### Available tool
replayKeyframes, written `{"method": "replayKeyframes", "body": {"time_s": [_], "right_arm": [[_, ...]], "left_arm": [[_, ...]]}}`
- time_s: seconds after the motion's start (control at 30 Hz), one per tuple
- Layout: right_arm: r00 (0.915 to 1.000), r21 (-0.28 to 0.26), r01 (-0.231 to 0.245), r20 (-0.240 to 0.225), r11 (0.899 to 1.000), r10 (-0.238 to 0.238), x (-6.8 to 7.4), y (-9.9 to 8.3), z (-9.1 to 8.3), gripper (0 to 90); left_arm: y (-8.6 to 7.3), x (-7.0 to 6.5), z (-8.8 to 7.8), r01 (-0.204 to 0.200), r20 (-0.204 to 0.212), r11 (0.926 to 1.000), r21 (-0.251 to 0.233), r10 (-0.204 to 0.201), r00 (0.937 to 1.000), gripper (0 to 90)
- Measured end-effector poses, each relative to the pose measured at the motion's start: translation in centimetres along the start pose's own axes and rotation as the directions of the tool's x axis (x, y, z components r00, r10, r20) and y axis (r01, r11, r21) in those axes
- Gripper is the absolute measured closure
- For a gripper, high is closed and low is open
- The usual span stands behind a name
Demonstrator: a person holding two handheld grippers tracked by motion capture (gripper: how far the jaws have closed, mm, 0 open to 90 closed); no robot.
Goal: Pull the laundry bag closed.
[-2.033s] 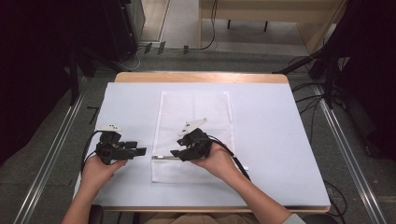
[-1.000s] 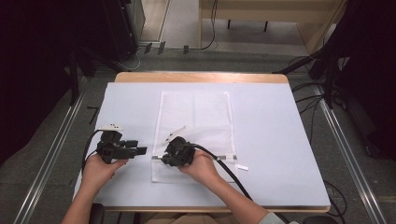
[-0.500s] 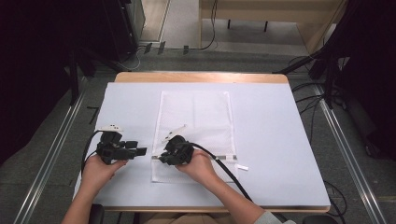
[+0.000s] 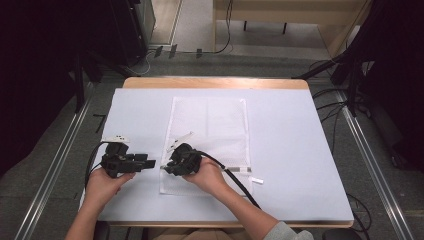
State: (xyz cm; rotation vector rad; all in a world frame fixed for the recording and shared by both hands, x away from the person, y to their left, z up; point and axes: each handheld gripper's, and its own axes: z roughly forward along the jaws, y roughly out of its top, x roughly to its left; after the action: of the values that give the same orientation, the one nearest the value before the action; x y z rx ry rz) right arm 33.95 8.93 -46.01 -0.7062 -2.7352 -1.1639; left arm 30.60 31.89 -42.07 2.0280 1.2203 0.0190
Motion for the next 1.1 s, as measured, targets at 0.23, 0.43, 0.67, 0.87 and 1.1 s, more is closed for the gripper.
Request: {"method": "replayKeyframes", "body": {"time_s": [0.23, 0.43, 0.67, 0.87, 1.1], "right_arm": [[1.0000, 0.012, 0.009, 0.001, 1.000, -0.009, -0.1, 0.2, 0.5, 82.0], [0.9999, 0.015, 0.012, 0.004, 1.000, -0.012, -0.1, 0.5, 0.8, 82.4], [0.9981, 0.026, 0.058, 0.017, 0.998, -0.059, 0.0, 1.1, 1.5, 85.8], [0.9991, 0.040, 0.042, -0.011, 0.998, -0.041, -0.4, 1.1, 1.3, 88.1], [0.9984, 0.031, 0.056, 0.007, 0.998, -0.056, -0.2, 1.3, 0.6, 88.0]], "left_arm": [[-0.1, 0.0, -0.1, -0.003, -0.002, 1.0000, 0.001, 0.003, 1.0000, 46.1], [-0.1, 0.0, -0.1, -0.004, -0.001, 1.0000, -0.001, 0.004, 1.0000, 46.1], [-0.1, 0.1, -0.2, -0.003, 0.000, 1.0000, -0.006, 0.003, 1.0000, 46.2], [-0.2, -0.1, -0.3, -0.025, 0.006, 0.9996, -0.013, 0.025, 0.9997, 50.1], [-0.3, -0.1, 0.2, -0.034, 0.009, 0.9994, 0.011, 0.034, 0.9994, 50.0]]}}
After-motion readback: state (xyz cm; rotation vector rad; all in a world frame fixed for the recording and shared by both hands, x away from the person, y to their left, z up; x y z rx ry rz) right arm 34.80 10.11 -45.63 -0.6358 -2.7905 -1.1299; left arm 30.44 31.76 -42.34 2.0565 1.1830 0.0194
